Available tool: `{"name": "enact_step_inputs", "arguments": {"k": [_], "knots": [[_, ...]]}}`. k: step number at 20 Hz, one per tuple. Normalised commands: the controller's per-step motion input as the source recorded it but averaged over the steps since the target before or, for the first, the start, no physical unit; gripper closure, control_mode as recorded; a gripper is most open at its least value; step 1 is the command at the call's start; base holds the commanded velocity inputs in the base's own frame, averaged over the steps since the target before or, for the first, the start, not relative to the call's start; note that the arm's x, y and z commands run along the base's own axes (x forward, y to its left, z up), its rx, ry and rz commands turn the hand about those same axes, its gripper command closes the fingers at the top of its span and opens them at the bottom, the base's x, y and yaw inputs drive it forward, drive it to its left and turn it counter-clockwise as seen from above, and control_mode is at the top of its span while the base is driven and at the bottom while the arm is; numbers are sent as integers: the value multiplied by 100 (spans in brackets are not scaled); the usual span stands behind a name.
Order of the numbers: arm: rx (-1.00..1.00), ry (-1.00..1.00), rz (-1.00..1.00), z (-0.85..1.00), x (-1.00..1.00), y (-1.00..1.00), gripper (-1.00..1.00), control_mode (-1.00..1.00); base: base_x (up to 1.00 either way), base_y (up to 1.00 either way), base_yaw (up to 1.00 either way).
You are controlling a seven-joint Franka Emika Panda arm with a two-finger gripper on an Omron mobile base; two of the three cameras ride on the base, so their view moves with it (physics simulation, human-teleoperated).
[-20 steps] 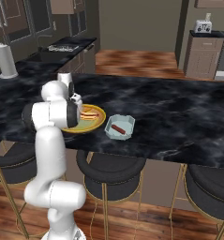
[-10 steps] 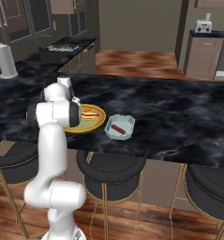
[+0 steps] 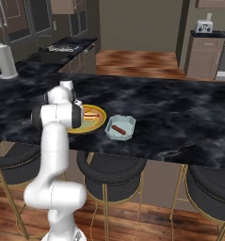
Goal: Place one cooked food and one vegetable from the large plate to each tupperware container.
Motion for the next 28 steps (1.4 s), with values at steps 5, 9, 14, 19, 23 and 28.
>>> {"name": "enact_step_inputs", "arguments": {"k": [5, 9, 14, 19, 23, 28], "knots": [[0, 0, 0, -10, 17, 1, -100, -100, 0, 0, 0], [0, 0, 0, -1, 6, 6, -100, -100, 0, 0, 0], [0, 9, 0, -21, 0, 0, -100, -100, 0, 0, 0], [0, 6, 0, -14, 0, 0, -100, -100, 0, 0, 0], [0, 1, 0, -4, 0, 0, 100, -100, 0, 0, 0], [0, 2, 0, -3, 0, 0, 100, -100, 0, 0, 0]]}}
